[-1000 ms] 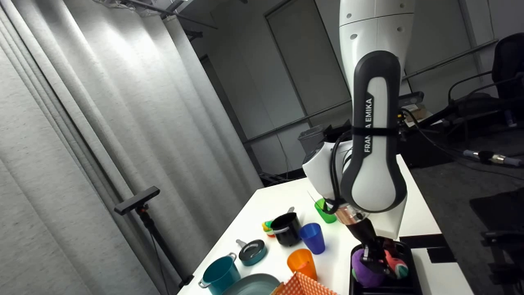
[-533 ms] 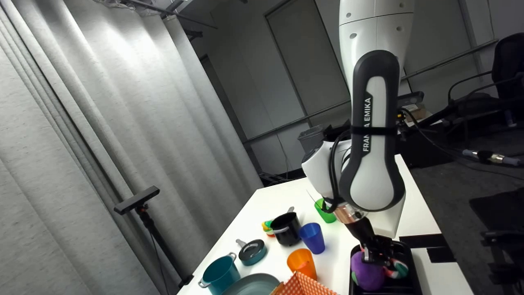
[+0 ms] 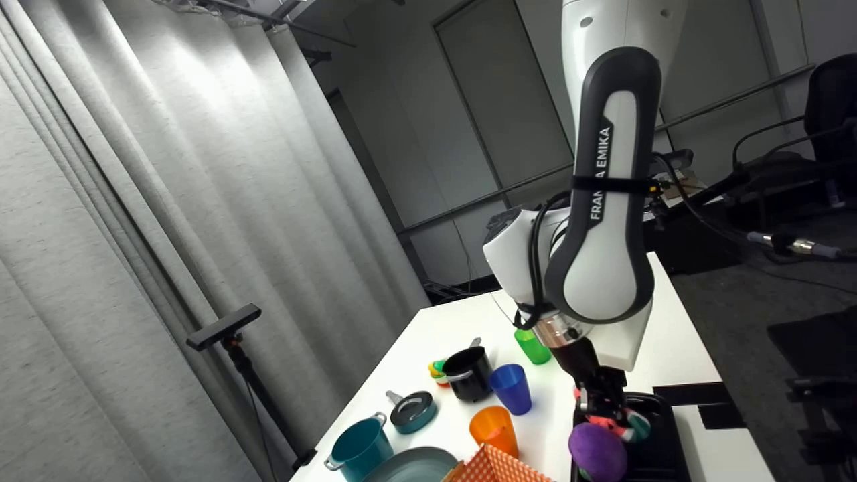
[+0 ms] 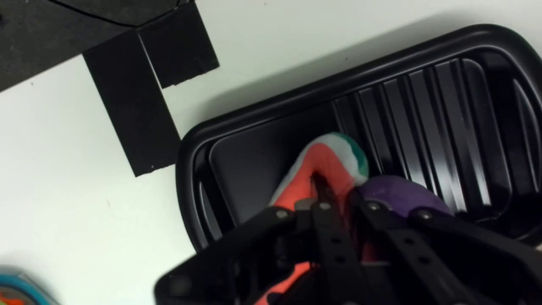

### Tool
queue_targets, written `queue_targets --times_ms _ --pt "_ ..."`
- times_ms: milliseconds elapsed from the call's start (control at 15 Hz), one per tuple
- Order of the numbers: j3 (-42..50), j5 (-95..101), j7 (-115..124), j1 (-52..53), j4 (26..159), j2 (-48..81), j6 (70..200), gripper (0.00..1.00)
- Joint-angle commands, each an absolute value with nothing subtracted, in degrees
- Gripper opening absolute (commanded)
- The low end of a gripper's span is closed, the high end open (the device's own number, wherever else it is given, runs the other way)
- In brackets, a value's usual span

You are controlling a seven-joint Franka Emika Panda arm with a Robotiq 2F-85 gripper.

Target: Remove the watermelon plushie from the box and put them on the tray,then put two of them back

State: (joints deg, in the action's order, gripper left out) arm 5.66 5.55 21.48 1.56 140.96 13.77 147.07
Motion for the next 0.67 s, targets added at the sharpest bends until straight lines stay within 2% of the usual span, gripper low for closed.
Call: queue_targets --times_ms 0,267,600 --pt "6.57 10.25 25.45 3.67 142.4 6.54 142.69 0.02" --pt "4.68 17.16 28.17 3.9 139.13 3.58 137.75 0.02" --pt "1.33 21.98 26.06 4.47 131.61 6.0 132.22 0.02"
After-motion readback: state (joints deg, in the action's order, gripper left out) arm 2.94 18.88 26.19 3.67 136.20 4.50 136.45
